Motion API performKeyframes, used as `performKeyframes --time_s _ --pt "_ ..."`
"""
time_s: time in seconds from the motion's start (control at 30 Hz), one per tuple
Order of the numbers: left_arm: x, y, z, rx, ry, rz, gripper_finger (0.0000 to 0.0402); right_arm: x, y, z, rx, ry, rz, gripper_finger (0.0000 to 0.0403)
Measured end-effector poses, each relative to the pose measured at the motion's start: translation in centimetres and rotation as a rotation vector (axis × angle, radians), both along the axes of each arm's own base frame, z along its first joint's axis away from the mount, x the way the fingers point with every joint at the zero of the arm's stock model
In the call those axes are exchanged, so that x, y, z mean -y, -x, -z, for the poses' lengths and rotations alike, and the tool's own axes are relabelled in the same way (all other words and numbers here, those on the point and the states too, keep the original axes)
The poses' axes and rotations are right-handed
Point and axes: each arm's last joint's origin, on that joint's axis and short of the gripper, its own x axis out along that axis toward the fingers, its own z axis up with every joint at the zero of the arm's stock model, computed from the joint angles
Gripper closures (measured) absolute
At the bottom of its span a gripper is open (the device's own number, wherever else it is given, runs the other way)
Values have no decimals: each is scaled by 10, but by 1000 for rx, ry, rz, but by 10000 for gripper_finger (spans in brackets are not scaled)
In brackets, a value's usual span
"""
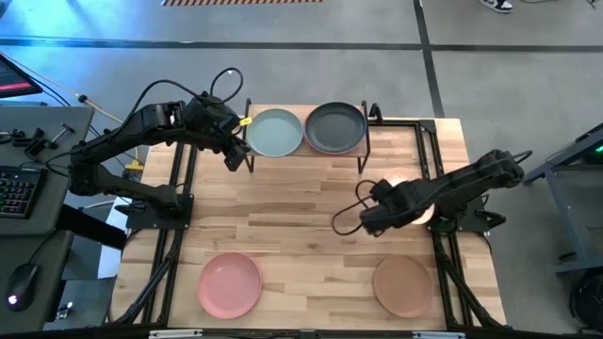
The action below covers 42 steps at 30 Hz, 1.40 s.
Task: Place and stack plates onto a shelf
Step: Stack the light orange plate on top of the gray plate on the shelf
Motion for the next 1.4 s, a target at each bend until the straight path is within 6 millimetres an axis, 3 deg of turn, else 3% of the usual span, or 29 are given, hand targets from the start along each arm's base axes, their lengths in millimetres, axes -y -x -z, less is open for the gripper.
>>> performKeyframes --time_s 0.4,0.7,1.1,1.4 --pt "0 1 1 -24 -15 25 300 19 -11 -52 223 61 11 403" --pt "0 2 1 -30 -18 30 300 42 -14 -96 347 163 -89 403" --pt "0 0 2 -23 11 -5 300 113 -25 -148 423 416 -435 403" --pt "0 0 2 -13 39 -40 300 163 -40 -166 447 658 -830 403"
